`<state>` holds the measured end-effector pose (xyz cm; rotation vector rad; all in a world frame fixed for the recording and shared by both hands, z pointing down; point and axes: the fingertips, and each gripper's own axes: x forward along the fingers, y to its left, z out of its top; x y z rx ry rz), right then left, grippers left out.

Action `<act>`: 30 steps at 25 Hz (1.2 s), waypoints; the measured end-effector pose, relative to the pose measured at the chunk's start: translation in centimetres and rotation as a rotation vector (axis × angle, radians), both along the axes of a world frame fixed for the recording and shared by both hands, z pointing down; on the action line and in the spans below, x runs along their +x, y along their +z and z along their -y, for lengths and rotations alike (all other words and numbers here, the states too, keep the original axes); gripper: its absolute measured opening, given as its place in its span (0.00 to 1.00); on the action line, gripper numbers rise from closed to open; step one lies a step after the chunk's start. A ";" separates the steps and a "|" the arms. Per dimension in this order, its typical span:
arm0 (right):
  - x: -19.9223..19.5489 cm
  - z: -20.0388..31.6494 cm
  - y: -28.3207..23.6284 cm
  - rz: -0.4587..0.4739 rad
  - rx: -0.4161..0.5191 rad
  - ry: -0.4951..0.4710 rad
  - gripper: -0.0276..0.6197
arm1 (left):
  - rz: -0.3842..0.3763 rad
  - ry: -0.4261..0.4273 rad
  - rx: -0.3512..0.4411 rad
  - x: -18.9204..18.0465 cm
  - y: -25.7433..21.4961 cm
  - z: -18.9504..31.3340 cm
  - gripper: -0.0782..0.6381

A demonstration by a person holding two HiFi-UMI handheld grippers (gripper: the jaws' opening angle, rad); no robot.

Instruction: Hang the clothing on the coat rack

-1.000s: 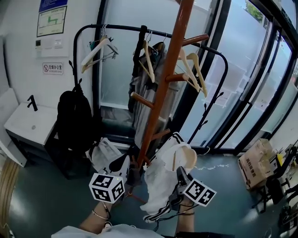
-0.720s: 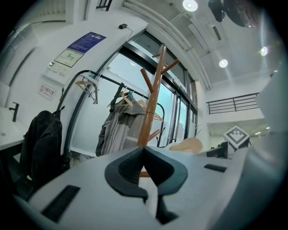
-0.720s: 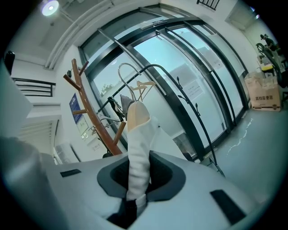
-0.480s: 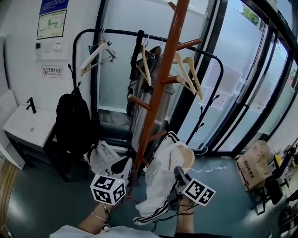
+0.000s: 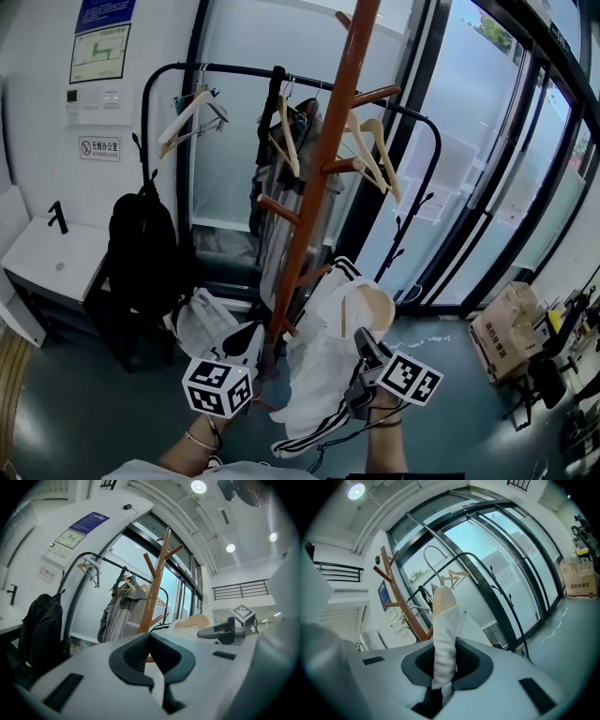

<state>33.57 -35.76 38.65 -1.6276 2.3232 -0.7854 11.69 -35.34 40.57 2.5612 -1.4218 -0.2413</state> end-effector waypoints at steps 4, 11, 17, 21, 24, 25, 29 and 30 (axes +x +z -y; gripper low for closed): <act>0.2 0.0 -0.9 0.000 0.009 -0.004 0.14 | -0.002 0.004 0.001 0.0 -0.2 -0.2 0.12; 0.4 -0.1 -2.6 -0.018 0.026 -0.025 0.14 | 0.004 0.003 0.017 -0.3 -0.8 -0.7 0.12; 1.1 -0.2 -4.4 -0.069 0.036 -0.033 0.14 | 0.000 -0.003 0.015 -0.7 -0.9 -1.2 0.12; 1.6 0.0 -5.7 -0.119 0.042 -0.041 0.14 | -0.006 0.001 0.012 -0.6 -0.8 -1.5 0.12; 2.1 0.3 -6.7 -0.124 0.042 -0.047 0.13 | -0.005 0.007 0.013 -0.4 -0.7 -1.5 0.12; 2.3 0.4 -7.0 -0.137 0.043 -0.046 0.13 | -0.004 0.009 0.013 -0.3 -0.7 -1.5 0.12; 2.9 0.8 -8.2 -0.208 0.049 -0.042 0.13 | 0.003 0.008 0.015 -0.3 -0.6 -1.5 0.12; 3.0 0.8 -8.6 -0.221 0.052 -0.042 0.13 | 0.004 0.008 0.015 -0.3 -0.5 -1.5 0.12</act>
